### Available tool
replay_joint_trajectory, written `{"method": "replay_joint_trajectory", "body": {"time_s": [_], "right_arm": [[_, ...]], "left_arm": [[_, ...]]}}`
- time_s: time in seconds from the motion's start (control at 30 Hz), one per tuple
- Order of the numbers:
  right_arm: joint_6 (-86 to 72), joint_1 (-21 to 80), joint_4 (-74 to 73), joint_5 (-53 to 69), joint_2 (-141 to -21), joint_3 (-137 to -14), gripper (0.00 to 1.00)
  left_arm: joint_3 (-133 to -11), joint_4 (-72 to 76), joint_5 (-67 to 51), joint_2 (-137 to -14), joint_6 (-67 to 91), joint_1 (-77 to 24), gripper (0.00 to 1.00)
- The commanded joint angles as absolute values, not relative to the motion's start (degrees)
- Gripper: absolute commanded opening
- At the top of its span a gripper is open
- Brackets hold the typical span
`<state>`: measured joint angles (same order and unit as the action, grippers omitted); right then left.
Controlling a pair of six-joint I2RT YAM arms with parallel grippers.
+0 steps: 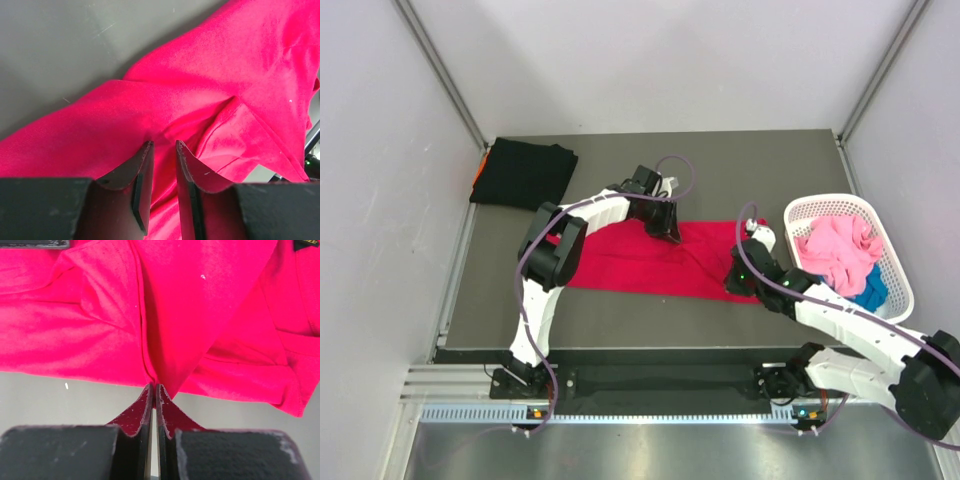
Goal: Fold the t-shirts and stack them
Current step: Fold the tshirt
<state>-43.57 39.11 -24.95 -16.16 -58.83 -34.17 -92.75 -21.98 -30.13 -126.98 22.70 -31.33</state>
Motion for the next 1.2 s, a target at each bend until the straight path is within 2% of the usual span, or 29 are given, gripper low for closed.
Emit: {"method": "replay_joint_trajectory", "body": {"time_s": [0.0,0.7,0.73,0.8,0.93,0.97,1.03,1.17], "right_arm": [[-43.42,40.87,-24.52,-17.4,-56.87,-35.07,0.0],[-47.64,43.94,-20.66,-20.65,-60.47,-30.33,0.01],[-47.55,43.86,-20.48,-21.0,-60.56,-30.41,0.02],[-46.5,43.86,-21.79,-21.44,-60.82,-32.41,0.14],[-43.08,43.68,-26.1,-22.32,-60.2,-39.71,0.31],[-41.41,42.64,-26.8,-22.41,-60.21,-41.03,0.38],[-39.65,41.14,-27.6,-22.5,-60.82,-43.76,0.4],[-34.9,31.14,-26.11,-20.31,-62.75,-45.97,0.42]], "left_arm": [[-91.67,-22.85,-29.53,-124.01,21.62,-31.11,0.29],[-89.65,-22.5,-26.46,-123.05,21.71,-31.03,0.3],[-89.91,-22.94,-26.37,-122.96,21.71,-31.03,0.3],[-90.52,-23.99,-26.19,-122.78,21.45,-31.03,0.3],[-93.33,-27.94,-24.26,-121.56,20.83,-30.85,0.3],[-93.77,-29.52,-23.3,-120.86,21.0,-30.76,0.3],[-94.48,-30.67,-22.24,-120.15,21.09,-30.15,0.3],[-93.43,-32.51,-19.26,-117.69,21.88,-28.39,0.3]]}}
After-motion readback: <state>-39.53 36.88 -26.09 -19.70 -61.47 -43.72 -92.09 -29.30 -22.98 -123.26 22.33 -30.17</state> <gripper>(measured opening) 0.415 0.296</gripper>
